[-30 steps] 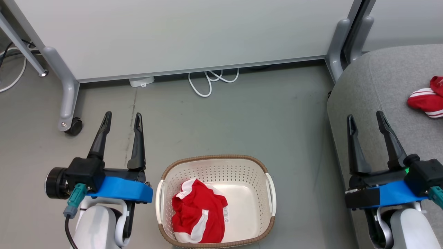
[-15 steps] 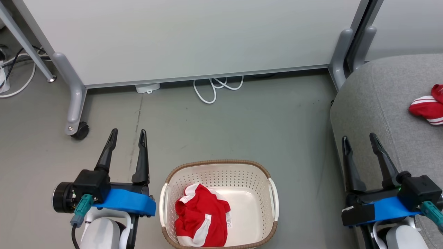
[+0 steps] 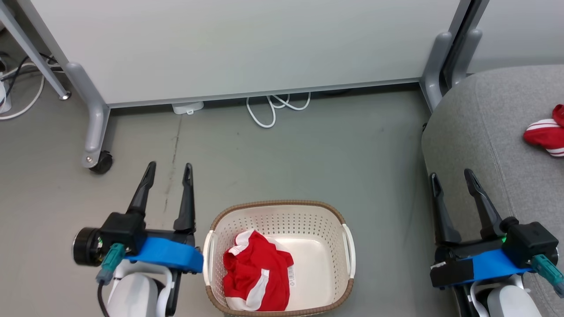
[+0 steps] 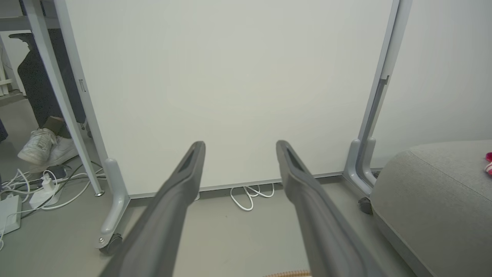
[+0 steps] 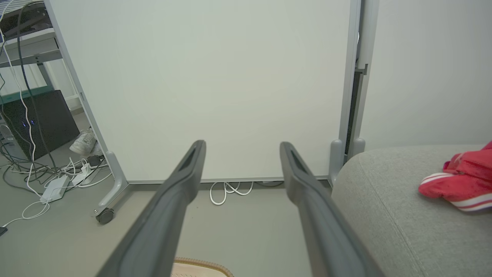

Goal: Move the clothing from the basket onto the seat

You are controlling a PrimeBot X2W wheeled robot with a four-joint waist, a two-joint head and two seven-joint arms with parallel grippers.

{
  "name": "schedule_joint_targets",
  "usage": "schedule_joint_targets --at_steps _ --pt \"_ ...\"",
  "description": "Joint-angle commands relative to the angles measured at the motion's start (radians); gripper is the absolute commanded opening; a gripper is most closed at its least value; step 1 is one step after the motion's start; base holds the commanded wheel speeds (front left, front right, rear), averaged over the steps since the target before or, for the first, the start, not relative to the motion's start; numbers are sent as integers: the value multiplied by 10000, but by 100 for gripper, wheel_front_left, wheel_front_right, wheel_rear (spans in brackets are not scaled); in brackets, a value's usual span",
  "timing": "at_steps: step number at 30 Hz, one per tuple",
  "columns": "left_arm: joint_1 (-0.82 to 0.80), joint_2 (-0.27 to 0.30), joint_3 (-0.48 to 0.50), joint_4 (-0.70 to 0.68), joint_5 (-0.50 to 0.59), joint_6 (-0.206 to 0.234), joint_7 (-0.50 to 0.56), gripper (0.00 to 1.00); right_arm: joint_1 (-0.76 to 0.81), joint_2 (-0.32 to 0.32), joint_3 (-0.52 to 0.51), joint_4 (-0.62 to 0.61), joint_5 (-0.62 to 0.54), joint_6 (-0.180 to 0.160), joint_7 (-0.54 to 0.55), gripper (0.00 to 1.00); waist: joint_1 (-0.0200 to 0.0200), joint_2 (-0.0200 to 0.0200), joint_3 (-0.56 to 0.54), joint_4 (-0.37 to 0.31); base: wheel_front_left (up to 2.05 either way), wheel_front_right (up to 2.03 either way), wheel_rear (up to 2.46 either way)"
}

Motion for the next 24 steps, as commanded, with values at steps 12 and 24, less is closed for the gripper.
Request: schedule_joint_targets --at_steps 12,24 --pt "-2219 1203 -2420 1259 -26 -14 -29 100 -1212 20 195 -347 -47 1 -4 100 0 0 1527 -674 0 0 0" --pt "-4755 2256 -5426 3442 -600 -12 -27 100 -2642 22 271 -800 191 1 -5 100 0 0 3776 -1591 0 0 0"
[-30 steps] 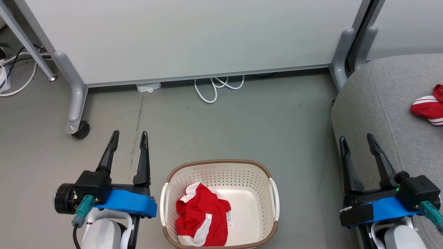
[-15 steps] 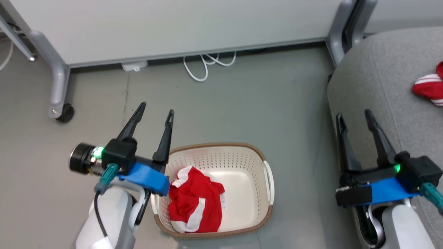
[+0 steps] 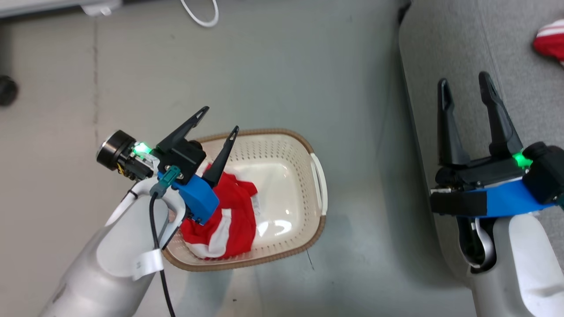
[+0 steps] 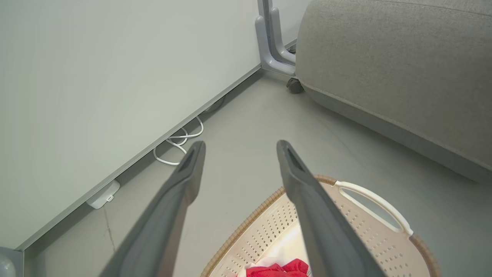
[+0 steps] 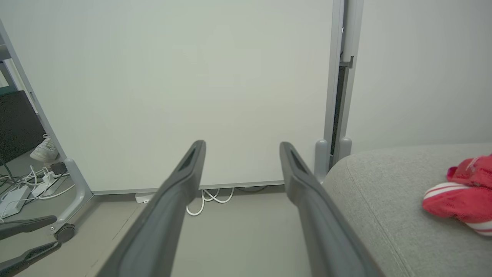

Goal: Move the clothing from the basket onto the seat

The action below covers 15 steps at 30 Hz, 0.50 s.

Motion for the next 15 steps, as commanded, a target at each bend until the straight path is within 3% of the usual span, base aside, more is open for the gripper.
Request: schedule_joint_targets --at_steps 1,15 --pt "-226 63 -117 91 -59 -7 -27 100 -172 17 28 -47 54 1 -5 100 -2 0 614 -396 0 0 0" --pt "-2428 329 -4274 3271 -1218 -7 108 100 -1269 17 430 -327 252 1 -5 100 -2 0 2636 -1012 0 0 0"
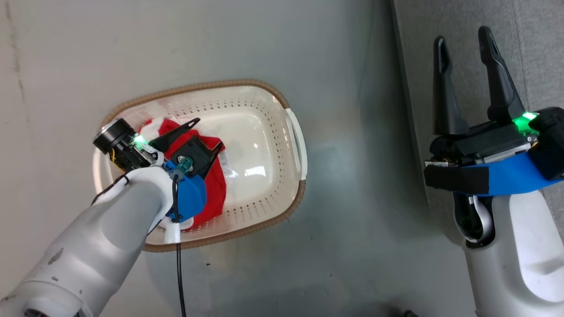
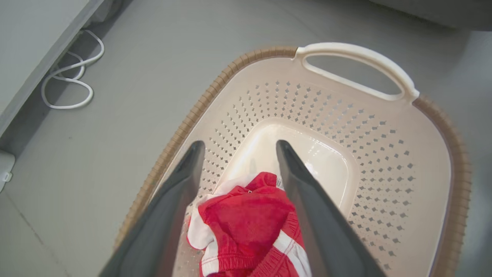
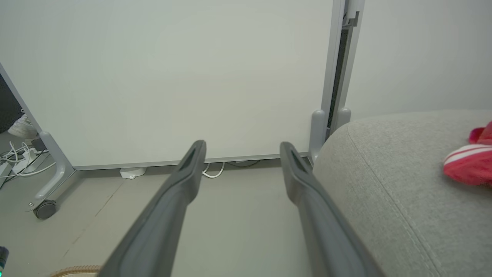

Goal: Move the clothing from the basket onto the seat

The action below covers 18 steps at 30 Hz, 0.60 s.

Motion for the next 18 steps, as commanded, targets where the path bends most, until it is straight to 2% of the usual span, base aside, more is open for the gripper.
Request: schedule_joint_targets --at_steps 1,8,12,18 --pt "-217 30 -218 121 -131 -7 71 100 -199 17 8 -42 73 1 -5 100 -3 0 415 -222 0 0 0" --pt "-867 192 -1844 809 -957 -7 1183 100 -487 17 94 -245 153 1 -5 100 -3 0 1345 -517 0 0 0" --pt "-1030 329 -2067 842 -797 -7 2148 100 -656 17 147 -410 167 1 -5 100 -3 0 1833 -655 0 0 0" --pt "-1003 541 -2097 617 29 -7 4020 100 -830 17 344 -939 112 1 -5 100 -3 0 2524 -795 0 0 0"
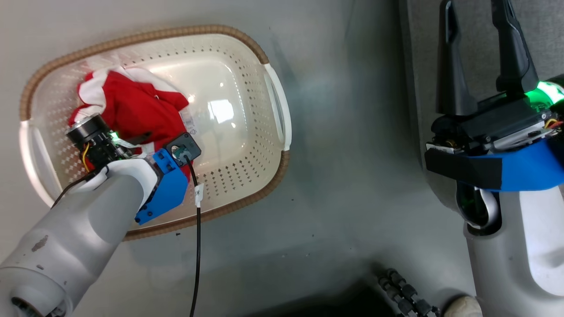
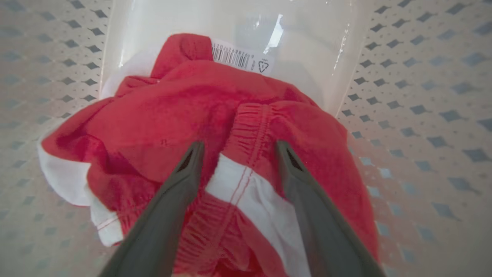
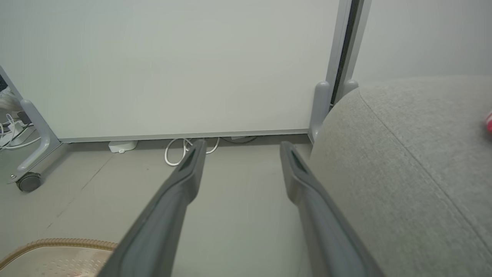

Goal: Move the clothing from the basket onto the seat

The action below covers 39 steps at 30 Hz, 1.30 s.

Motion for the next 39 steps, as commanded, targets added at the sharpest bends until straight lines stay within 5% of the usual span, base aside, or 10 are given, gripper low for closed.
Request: schedule_joint_targets --at_steps 1,16,18,29,39 --pt "-152 134 -30 -77 -6 -7 182 100 -180 16 35 -140 9 1 -5 100 -2 1 325 -115 0 0 0" --pt "-612 928 -31 -511 397 -7 1408 100 -233 17 49 -1207 -65 1 -5 100 -2 1 1463 -600 0 0 0" --pt "-606 947 -33 -523 463 -7 1546 2 -233 17 45 -1249 -92 1 -5 100 -2 1 1497 -621 0 0 0" --pt "-636 669 -31 -851 396 6 1240 0 -309 18 -111 -1136 -210 1 -5 100 -2 1 1197 -360 0 0 0" --pt "-830 -361 -30 -1102 -285 5 -810 0 -148 16 -348 -812 -618 1 -5 100 -2 1 109 376 0 0 0"
